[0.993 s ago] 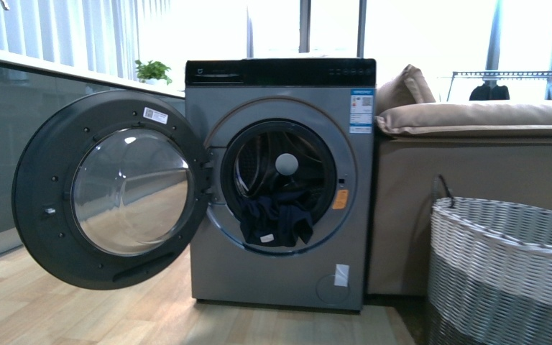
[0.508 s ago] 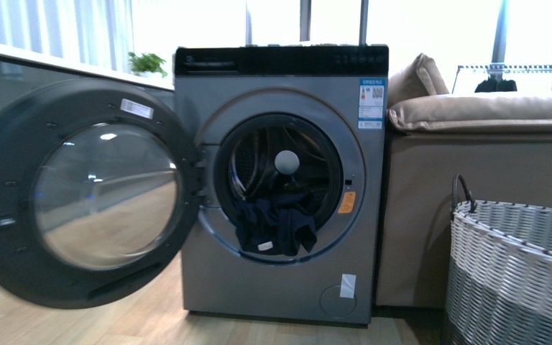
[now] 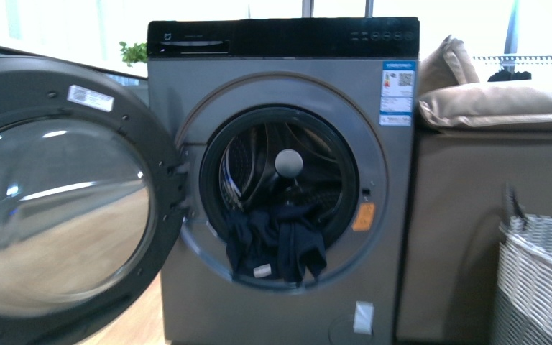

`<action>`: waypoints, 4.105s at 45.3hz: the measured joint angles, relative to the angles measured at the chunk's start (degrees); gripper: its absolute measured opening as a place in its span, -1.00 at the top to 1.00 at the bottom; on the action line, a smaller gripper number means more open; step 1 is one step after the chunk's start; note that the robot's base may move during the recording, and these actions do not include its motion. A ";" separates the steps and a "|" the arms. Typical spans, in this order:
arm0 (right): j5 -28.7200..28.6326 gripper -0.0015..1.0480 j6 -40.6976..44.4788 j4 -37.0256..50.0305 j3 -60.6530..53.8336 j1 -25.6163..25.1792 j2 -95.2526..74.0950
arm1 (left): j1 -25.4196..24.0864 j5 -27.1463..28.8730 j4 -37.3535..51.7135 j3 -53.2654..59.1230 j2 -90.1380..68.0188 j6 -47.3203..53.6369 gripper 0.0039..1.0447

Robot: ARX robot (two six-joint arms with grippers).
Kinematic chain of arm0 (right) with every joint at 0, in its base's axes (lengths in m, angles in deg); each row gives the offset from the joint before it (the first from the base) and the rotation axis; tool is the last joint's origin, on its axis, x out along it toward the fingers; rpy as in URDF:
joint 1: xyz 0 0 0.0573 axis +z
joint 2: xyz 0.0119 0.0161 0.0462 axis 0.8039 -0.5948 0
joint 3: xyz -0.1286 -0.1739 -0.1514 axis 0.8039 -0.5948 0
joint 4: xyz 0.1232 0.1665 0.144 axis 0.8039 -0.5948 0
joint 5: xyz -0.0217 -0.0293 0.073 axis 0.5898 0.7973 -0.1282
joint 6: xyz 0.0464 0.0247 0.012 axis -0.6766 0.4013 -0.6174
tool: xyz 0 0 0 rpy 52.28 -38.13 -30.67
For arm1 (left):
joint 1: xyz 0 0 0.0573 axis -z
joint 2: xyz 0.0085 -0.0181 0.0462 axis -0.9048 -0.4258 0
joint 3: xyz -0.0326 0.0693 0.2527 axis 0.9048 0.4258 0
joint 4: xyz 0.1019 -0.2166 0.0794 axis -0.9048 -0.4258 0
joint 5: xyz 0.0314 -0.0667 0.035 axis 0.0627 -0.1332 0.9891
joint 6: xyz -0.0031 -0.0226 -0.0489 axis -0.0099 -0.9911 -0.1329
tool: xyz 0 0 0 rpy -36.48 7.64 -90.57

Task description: Collect clothes from washing machine

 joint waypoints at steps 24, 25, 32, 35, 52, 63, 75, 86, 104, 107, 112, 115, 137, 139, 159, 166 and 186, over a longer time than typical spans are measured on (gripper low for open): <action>0.07 -0.85 0.00 -0.02 -0.02 -0.02 0.00 | 0.00 -0.04 0.04 0.00 0.00 0.02 -0.88; 0.02 -0.85 0.00 0.00 -0.02 -0.02 0.00 | 0.00 0.00 0.04 0.00 0.02 0.02 -0.88; 0.00 -0.85 0.00 -0.02 -0.02 -0.04 0.00 | 0.00 0.00 0.04 0.00 0.00 0.02 -0.88; 0.00 -0.85 0.00 -0.02 -0.02 -0.04 0.00 | 0.00 0.00 0.04 0.00 -0.02 0.00 -0.88; -0.11 -0.85 0.00 0.00 0.00 -0.04 0.00 | 0.00 0.02 0.04 0.00 -0.02 0.02 -0.88; -0.11 -0.85 0.00 0.00 0.00 -0.04 0.00 | 0.00 0.00 0.04 0.00 0.00 0.02 -0.88; -0.13 -0.85 0.00 0.00 -0.02 -0.04 0.00 | 0.00 0.00 0.04 0.00 0.00 0.02 -0.88; -0.11 -0.85 0.00 0.00 0.00 -0.04 0.00 | 0.00 0.02 0.04 0.00 0.00 0.02 -0.88; -0.13 -0.85 0.00 0.00 -0.02 -0.04 0.00 | -0.28 -8.00 0.22 -1.05 -4.85 -0.48 -0.88; -0.13 -0.85 0.00 0.00 -0.02 -0.04 0.00 | 1.81 -7.28 3.56 -1.88 -10.23 -0.04 -0.88; -0.11 -0.85 0.00 0.00 -0.02 -0.04 0.00 | 6.91 -4.57 11.63 -4.09 -20.37 0.70 -0.88; -0.11 -0.85 0.00 0.00 -0.02 -0.04 0.00 | 9.64 -2.43 15.91 -5.73 -25.99 1.81 -0.88; -0.11 -0.85 0.00 0.00 -0.02 -0.04 0.00 | 22.86 5.60 40.83 -19.08 -67.10 8.24 -0.88; -0.11 -0.85 0.00 0.00 -0.02 -0.04 0.00 | 23.52 5.49 41.68 -20.50 -69.64 8.85 -0.88; -0.11 -0.85 0.00 0.00 -0.02 -0.04 0.00 | 24.74 3.21 44.41 -34.42 -89.61 10.27 -0.88; -0.11 -0.85 0.00 0.00 -0.02 -0.04 0.00 | 24.72 2.84 42.25 -41.70 -95.45 9.64 -0.88; -0.11 -0.85 0.00 0.00 -0.02 -0.04 0.00 | 23.47 4.90 31.34 -59.67 -110.14 7.69 -0.88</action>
